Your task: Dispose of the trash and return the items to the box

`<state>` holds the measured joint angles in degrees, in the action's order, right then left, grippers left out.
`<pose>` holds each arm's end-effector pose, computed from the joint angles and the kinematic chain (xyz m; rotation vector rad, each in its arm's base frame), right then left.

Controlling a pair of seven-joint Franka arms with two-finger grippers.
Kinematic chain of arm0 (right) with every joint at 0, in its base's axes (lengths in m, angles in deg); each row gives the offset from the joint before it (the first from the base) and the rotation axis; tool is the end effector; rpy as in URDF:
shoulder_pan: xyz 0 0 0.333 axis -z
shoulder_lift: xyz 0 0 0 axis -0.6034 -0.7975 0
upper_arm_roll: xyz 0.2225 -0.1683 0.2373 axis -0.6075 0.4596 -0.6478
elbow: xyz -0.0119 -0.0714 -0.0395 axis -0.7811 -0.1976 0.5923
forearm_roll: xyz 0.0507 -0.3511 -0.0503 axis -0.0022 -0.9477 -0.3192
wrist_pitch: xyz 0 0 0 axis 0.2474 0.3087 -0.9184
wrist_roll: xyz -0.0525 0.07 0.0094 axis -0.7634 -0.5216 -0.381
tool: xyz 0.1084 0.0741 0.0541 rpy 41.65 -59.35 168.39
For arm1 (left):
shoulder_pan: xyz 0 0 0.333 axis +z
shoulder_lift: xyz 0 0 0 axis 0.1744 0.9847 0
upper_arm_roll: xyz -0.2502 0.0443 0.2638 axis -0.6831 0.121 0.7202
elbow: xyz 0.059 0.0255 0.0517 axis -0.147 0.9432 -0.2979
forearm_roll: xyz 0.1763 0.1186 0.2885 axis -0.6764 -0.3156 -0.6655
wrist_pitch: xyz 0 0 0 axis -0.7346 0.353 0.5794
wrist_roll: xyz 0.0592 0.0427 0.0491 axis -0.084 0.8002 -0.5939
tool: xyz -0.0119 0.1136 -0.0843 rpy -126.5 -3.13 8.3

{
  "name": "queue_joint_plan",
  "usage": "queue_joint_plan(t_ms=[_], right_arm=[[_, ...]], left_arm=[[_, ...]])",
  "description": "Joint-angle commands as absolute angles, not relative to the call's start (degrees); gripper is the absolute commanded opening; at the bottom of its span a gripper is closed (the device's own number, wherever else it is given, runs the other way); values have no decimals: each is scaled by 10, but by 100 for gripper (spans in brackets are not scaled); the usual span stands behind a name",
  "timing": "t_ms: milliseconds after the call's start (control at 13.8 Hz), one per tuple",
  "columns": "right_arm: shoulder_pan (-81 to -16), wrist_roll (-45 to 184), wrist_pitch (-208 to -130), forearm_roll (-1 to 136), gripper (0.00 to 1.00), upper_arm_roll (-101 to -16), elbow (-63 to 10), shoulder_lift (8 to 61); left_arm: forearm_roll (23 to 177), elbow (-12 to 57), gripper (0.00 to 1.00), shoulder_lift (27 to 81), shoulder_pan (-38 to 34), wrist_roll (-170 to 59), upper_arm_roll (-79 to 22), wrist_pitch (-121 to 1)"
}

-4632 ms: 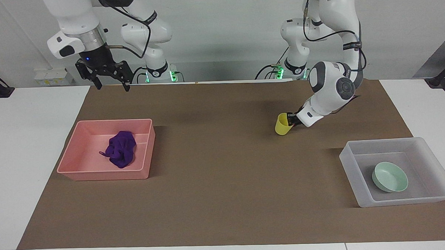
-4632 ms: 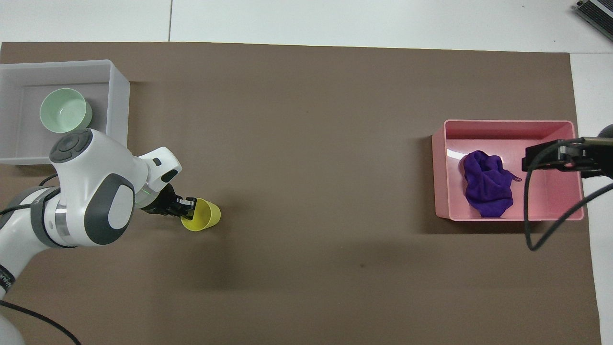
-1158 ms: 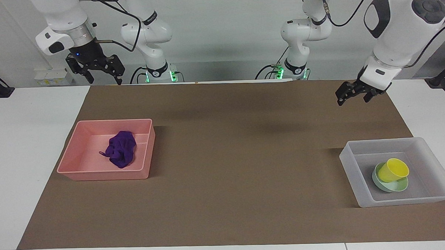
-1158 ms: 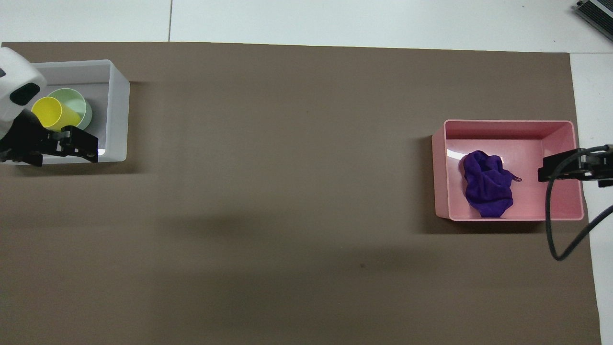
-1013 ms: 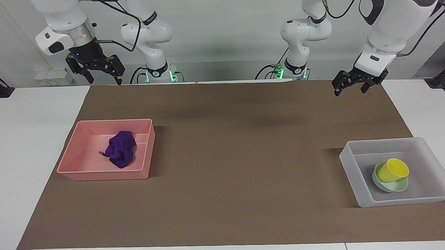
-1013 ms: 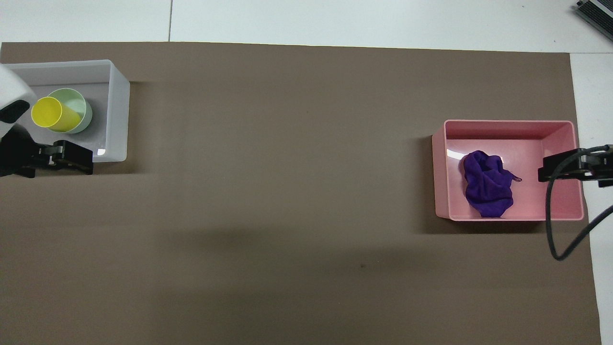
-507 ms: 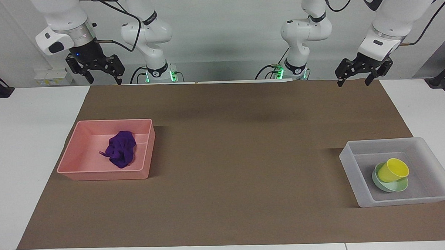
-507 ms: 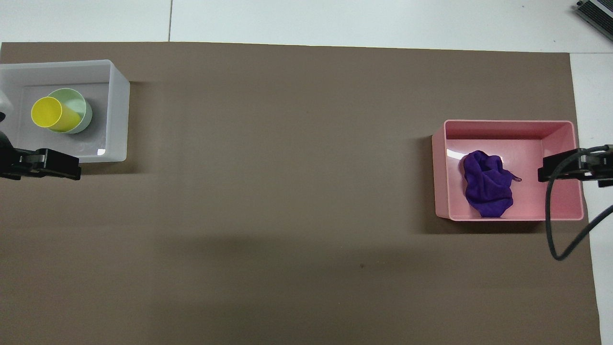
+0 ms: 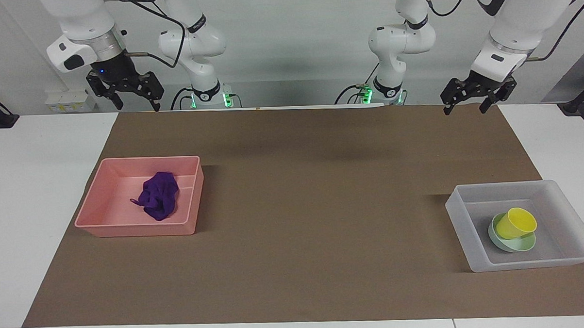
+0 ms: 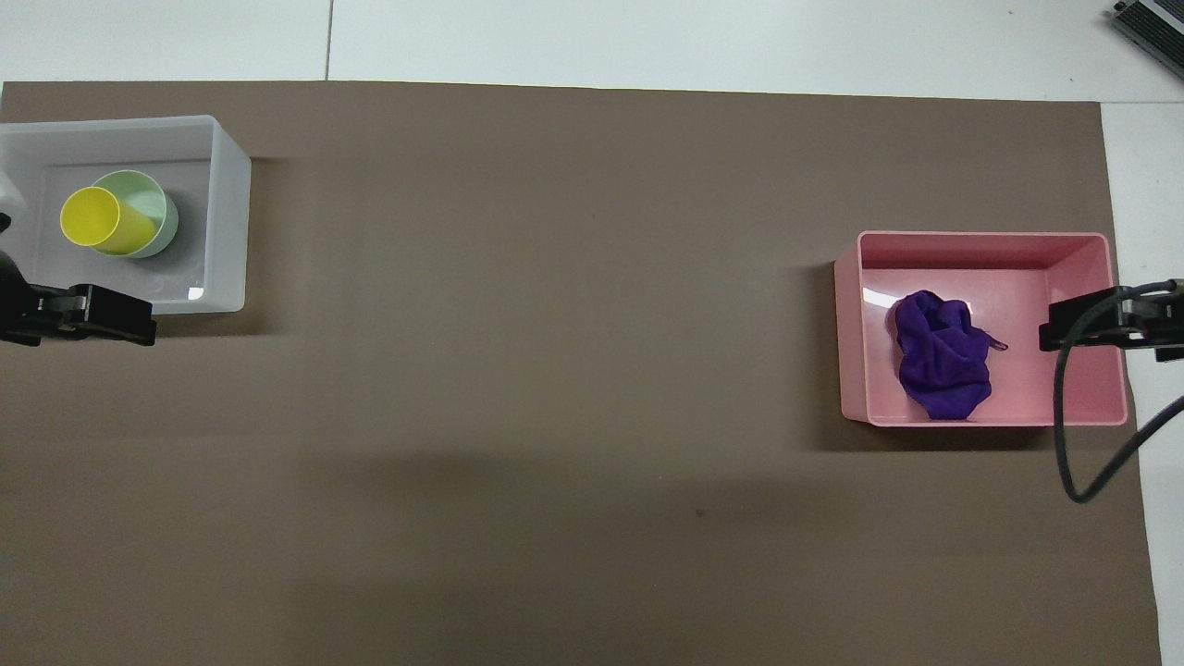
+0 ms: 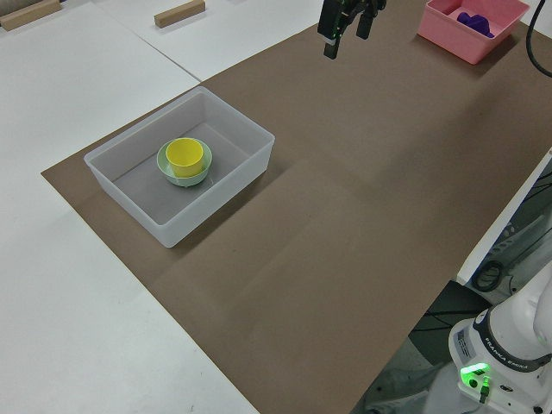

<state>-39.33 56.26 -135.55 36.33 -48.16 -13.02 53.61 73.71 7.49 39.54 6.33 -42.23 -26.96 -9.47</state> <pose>0.4811 -0.0084 0.6660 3.1257 -0.1728 -0.0595 0.4840 -0.0432 0.6426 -3.1232 0.0829 0.0518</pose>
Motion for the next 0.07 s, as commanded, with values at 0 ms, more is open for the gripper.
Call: queue_joint_plan(t_ms=[0], right_arm=[[-392, 577, -1354, 370, 100, -480, -138, 543]], left_arm=[[741, 65, 100, 399, 61, -419, -265, -84]])
